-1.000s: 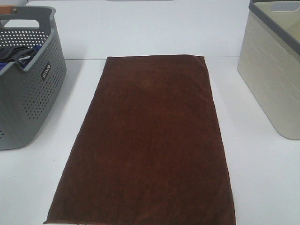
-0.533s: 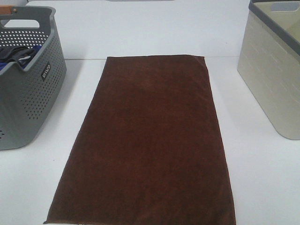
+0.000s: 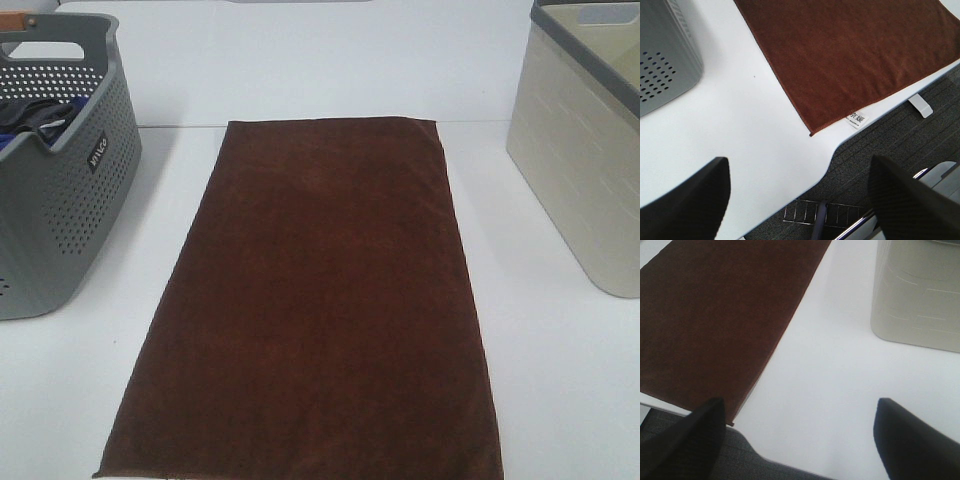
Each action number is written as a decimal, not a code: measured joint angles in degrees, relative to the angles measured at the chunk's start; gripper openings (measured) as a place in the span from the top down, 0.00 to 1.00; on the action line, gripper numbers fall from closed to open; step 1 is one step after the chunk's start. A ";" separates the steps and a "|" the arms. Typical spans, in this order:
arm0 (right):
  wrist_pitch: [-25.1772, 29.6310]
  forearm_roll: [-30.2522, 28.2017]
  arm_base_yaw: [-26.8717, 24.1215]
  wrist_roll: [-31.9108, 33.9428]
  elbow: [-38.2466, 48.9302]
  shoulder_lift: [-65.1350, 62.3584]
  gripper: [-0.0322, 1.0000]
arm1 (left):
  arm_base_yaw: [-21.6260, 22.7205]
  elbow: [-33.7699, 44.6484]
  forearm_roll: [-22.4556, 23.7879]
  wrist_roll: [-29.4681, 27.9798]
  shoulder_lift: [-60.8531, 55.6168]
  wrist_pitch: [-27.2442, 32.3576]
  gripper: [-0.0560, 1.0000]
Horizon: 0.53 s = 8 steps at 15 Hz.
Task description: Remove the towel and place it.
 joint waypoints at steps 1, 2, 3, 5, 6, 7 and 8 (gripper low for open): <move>0.00 0.00 0.00 0.00 0.00 0.00 0.22 | 0.00 0.00 0.00 0.06 0.00 0.00 0.26; 0.00 0.00 0.00 0.00 0.00 0.00 0.22 | 0.00 0.00 0.00 0.17 0.00 0.00 0.26; 0.00 0.00 0.00 -0.06 0.00 0.00 0.22 | 0.00 0.00 0.00 0.23 0.00 0.00 0.26; 0.00 0.00 0.00 -0.06 0.00 0.00 0.22 | 0.00 0.00 0.00 0.23 0.00 0.00 0.26; 0.00 0.00 0.00 -0.06 0.00 0.00 0.22 | 0.00 0.00 0.00 0.23 0.00 0.00 0.26; 0.00 0.00 0.00 -0.06 0.00 0.00 0.22 | 0.00 0.00 0.00 0.23 0.00 0.00 0.26; 0.00 0.00 0.00 -0.06 0.00 0.00 0.22 | 0.00 0.00 0.00 0.23 0.00 0.00 0.26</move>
